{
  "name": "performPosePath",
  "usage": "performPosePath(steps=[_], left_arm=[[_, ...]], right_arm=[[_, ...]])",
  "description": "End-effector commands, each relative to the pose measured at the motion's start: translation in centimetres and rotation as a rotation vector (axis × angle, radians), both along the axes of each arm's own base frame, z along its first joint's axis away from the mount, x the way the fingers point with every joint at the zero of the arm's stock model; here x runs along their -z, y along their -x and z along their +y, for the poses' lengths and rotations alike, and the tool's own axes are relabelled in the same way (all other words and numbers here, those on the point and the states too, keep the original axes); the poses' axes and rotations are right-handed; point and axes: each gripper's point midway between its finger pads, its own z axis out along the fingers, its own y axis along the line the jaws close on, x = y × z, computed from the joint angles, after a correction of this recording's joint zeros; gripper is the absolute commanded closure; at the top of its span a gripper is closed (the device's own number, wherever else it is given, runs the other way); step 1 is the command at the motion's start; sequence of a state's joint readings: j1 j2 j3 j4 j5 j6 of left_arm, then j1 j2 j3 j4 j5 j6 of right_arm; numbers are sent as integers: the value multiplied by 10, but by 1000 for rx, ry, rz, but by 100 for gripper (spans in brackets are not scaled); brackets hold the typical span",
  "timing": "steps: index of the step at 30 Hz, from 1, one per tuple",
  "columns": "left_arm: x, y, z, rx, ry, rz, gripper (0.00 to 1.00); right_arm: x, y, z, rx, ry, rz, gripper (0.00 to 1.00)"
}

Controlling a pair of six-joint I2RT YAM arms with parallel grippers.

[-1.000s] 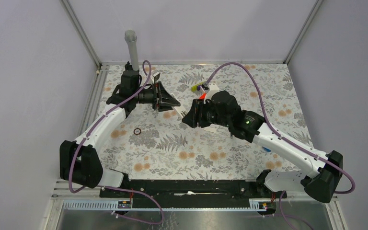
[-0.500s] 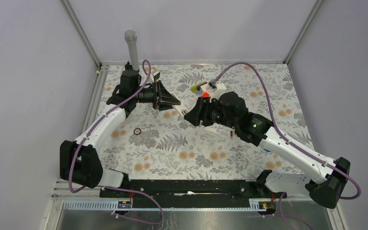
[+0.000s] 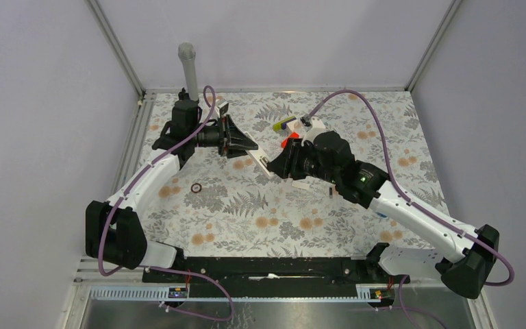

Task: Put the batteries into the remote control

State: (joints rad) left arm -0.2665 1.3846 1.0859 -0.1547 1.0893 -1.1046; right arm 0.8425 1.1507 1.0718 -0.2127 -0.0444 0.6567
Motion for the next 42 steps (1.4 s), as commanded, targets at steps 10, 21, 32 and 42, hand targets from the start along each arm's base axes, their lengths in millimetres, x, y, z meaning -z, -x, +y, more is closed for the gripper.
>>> performPosePath(steps=[10,21,32,42], left_arm=[[-22,7,2,8,42,-76,100],[-22,7,1,6,51,-75,100],[-18,0,1,-18,42,-72,100],[-7,-8,1,-41,19,-46,100]], right_arm=[[3,-17,3,50,-33,4,54],[2,-24,7,64,-50,10,52],[-13,-20,2,64,-106,-1,39],[-19,-14,3,26,-150,-13,30]])
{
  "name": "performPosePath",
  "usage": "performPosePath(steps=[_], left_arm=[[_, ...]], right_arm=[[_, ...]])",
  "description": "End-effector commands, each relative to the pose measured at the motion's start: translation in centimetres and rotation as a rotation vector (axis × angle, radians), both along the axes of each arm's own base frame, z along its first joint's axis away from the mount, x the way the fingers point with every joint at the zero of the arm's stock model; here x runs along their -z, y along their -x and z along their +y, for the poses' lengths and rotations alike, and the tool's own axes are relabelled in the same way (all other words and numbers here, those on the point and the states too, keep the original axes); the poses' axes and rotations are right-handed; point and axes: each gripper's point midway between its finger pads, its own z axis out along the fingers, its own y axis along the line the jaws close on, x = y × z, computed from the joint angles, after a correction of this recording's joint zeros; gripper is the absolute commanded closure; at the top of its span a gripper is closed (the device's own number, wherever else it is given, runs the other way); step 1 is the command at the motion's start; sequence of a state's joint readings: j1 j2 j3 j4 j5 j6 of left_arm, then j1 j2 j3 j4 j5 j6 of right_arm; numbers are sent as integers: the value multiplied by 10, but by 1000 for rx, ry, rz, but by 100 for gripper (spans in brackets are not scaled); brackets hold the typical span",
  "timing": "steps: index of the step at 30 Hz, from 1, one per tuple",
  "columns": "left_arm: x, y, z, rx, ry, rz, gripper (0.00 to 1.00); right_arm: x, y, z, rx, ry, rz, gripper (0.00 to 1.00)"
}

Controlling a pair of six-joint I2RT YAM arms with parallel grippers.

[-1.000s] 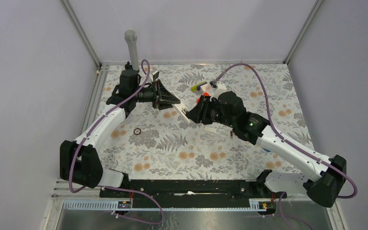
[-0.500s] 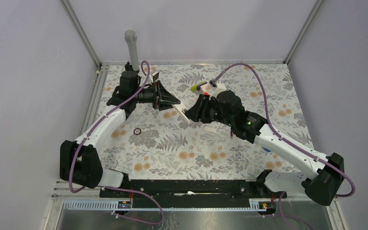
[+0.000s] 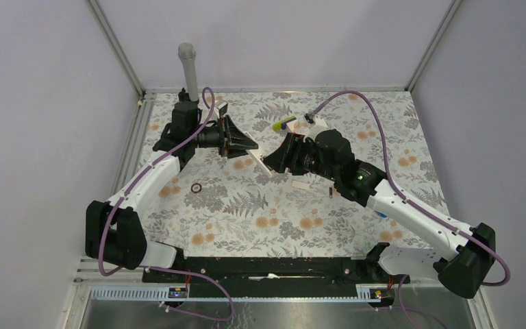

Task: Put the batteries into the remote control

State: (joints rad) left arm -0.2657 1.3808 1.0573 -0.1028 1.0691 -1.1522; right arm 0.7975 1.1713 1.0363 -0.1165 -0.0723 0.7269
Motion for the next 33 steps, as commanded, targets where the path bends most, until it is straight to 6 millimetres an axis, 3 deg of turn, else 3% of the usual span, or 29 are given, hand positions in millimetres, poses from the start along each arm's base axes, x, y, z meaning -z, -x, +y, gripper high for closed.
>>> performPosePath(steps=[1,6,12,19,23,26,33], left_arm=[[-9,-6,1,-16,10,-61,100],[-13,-9,1,-35,40,-38,100],[-21,-13,4,-78,79,-3,100],[-33,-19,4,-130,167,60,100],[-32,-21,4,-137,192,83,100],[-30,-21,4,-141,198,96,100],[-32,-22,4,-140,213,100,100]], right_arm=[[-22,3,-1,-14,-80,-49,28],[-29,-5,-17,113,-191,1,3],[-41,-6,-13,113,-414,87,1],[-56,-4,0,37,-595,121,13],[-70,-1,-4,14,-694,69,16],[-69,-3,-6,22,-704,77,18],[-61,-8,-11,43,-742,124,33]])
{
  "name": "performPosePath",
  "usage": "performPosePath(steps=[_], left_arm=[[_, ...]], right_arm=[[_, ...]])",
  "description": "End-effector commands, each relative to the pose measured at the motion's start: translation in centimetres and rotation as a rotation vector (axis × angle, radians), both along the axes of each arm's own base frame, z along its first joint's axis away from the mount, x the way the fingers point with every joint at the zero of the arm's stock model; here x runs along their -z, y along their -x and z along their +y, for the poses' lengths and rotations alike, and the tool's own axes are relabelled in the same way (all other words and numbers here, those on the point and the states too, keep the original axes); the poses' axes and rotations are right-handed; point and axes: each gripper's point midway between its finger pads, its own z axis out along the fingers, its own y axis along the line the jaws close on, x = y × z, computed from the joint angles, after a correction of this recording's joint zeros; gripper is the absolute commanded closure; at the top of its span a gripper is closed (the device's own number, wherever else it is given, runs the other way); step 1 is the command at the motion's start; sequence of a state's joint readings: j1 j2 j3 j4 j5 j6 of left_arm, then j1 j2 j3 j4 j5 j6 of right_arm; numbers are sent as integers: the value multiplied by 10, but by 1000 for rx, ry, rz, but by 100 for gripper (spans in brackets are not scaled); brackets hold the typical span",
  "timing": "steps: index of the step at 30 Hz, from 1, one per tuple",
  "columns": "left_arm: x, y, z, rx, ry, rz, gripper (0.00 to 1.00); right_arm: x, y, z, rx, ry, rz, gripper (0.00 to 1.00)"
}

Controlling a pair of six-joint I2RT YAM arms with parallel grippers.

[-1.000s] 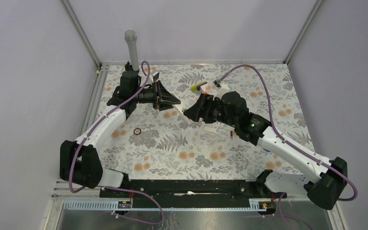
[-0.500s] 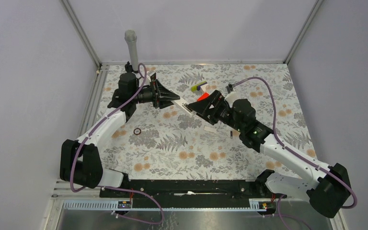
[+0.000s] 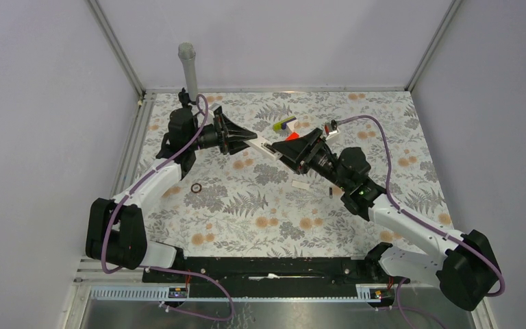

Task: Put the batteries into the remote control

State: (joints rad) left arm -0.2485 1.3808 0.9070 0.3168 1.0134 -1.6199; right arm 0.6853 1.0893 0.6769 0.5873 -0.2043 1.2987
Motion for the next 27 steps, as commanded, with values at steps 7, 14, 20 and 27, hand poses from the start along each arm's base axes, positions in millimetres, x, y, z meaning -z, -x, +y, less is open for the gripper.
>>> performPosePath(steps=[7,14,20,27], left_arm=[[-23,0,3,-14,42,-91,100],[-24,1,3,-1,44,-98,100],[-26,4,3,4,47,-105,100],[-31,8,3,13,52,-126,100]], right_arm=[[-7,-7,-8,2,-117,44,41],[-5,-9,-5,-17,-118,42,47],[1,-10,-3,-26,-104,59,50],[9,-14,-1,-14,-56,72,53]])
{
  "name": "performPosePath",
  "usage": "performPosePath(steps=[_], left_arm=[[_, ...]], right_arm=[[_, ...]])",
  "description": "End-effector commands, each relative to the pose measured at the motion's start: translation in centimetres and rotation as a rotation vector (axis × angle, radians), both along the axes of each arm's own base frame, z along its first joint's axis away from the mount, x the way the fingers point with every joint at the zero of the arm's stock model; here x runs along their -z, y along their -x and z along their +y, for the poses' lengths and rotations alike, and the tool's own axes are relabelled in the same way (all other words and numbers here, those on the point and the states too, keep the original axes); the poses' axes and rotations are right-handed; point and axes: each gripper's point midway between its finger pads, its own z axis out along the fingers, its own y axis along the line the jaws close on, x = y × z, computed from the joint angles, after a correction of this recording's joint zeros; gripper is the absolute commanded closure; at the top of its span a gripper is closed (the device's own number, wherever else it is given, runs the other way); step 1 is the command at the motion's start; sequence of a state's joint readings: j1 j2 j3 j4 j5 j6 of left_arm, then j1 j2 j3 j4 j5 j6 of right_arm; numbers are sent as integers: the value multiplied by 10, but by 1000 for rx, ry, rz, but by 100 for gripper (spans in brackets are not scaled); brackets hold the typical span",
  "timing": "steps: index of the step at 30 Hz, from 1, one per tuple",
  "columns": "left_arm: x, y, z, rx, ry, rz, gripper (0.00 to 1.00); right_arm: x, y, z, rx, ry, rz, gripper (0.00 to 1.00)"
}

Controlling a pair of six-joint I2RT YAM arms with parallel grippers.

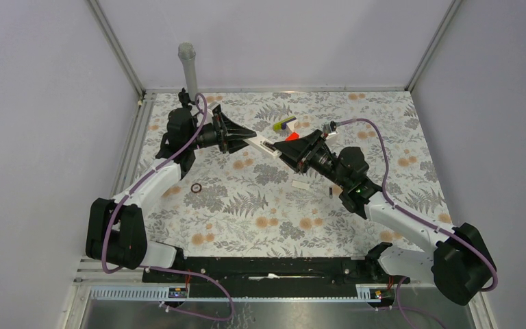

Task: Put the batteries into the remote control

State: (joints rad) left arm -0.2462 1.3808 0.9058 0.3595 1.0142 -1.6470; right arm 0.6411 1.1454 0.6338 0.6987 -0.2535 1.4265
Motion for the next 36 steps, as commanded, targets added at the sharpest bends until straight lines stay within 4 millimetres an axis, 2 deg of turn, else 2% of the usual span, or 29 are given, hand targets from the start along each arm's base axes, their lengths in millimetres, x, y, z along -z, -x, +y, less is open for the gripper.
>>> performPosePath(steps=[1,9,18,20,22,25,29,31,33,36], left_arm=[[-26,10,3,17,34,-116,100],[-37,14,4,24,44,-139,100],[-46,16,3,33,32,-216,100],[-42,13,4,28,-16,-253,100],[-35,10,5,24,-80,-281,100],[-26,6,9,12,-165,-329,100],[-18,-2,19,-10,-243,-413,100],[-13,-3,23,-12,-282,-450,100],[-11,-4,24,-8,-313,-502,100],[-9,-4,29,-12,-373,-583,100]], right_arm=[[2,-5,2,4,41,-6,54],[21,-9,5,3,101,53,61],[38,-13,2,24,215,68,63],[41,-14,-4,46,284,49,57],[42,-14,-9,60,336,18,46],[23,-11,-16,71,350,-90,25],[-14,-1,-22,73,306,-282,6],[-26,3,-26,82,317,-357,1],[-32,3,-29,91,345,-394,0],[-23,-4,-34,109,447,-382,3]])
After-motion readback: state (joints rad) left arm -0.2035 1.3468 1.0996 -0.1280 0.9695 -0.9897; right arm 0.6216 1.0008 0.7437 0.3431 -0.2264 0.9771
